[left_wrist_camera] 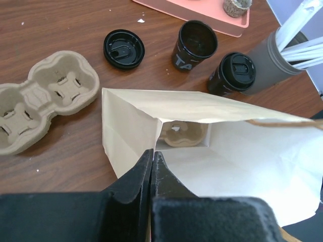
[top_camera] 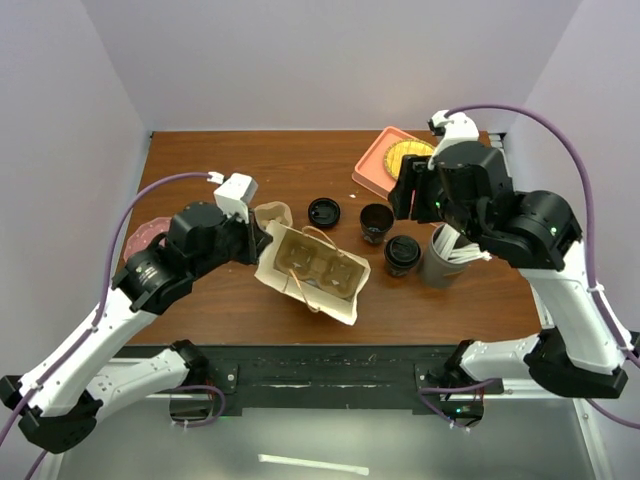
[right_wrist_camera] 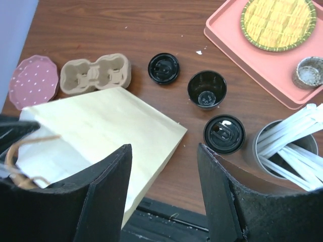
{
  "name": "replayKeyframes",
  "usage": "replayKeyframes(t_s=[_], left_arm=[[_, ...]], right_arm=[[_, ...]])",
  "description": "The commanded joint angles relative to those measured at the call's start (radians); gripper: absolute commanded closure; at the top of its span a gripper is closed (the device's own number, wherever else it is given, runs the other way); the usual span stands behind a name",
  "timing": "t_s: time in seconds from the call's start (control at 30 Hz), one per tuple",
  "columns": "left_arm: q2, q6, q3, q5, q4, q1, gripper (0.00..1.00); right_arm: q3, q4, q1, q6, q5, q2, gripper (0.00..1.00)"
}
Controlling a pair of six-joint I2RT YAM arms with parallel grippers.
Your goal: Pack the takeout coffee
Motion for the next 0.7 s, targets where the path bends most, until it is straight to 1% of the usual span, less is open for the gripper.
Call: replayKeyframes(t_s=[0.0, 0.13, 0.17, 0.27, 0.37, 0.43, 0.47, 0.5, 0.53, 0.57, 0.6, 0.67], left_arm=[[-0.046, 0.07, -0.036, 0.038, 0.116, -0.003, 1.0], [-0.112, 0.061, -0.079, 0.069, 0.165, -0.003, 1.0], [-0.143, 0.058, -0.108, 0.069, 0.191, -0.001, 1.0], [-0.146, 0.05, -0.115, 0.057, 0.16, -0.001, 1.0], [-0.138, 0.038, -0.095, 0.063, 0.135, -0.001, 1.0], [-0.122, 0.015, -0.063, 0.074, 0.117, -0.001, 1.0], [-0.111, 0.0, -0.047, 0.069, 0.08, -0.001, 1.0], [-0.103, -0.026, -0.033, 0.077, 0.064, -0.003, 1.0], [-0.082, -0.045, -0.003, 0.075, 0.049, -0.001, 1.0], [-0.073, -0.066, 0.014, 0.063, -0.004, -0.001, 1.0], [-0.065, -0.092, 0.026, 0.069, -0.018, -0.003, 1.0], [-0.046, -0.125, 0.054, 0.062, -0.061, -0.001, 1.0]], right_arm=[[-0.007, 0.064, -0.002, 0.026, 0.057, 0.031, 0.41], [-0.06, 0.078, -0.002, 0.044, 0.051, 0.023, 0.41], [-0.098, 0.09, -0.002, 0.05, 0.046, 0.02, 0.41], [-0.141, 0.087, -0.004, 0.079, 0.043, 0.02, 0.41], [-0.137, 0.06, -0.008, 0.118, 0.061, 0.054, 0.41], [-0.145, 0.061, -0.031, 0.096, 0.044, 0.071, 0.41], [-0.154, 0.054, -0.048, 0.092, 0.029, 0.095, 0.42], [-0.157, 0.05, -0.108, 0.08, 0.002, 0.108, 0.43], [-0.166, 0.056, -0.142, 0.069, -0.034, 0.117, 0.44], [-0.187, 0.073, -0.168, 0.058, -0.105, 0.134, 0.43], [-0.195, 0.076, -0.212, 0.028, -0.13, 0.143, 0.43], [-0.192, 0.052, -0.249, 0.007, -0.176, 0.178, 0.42]])
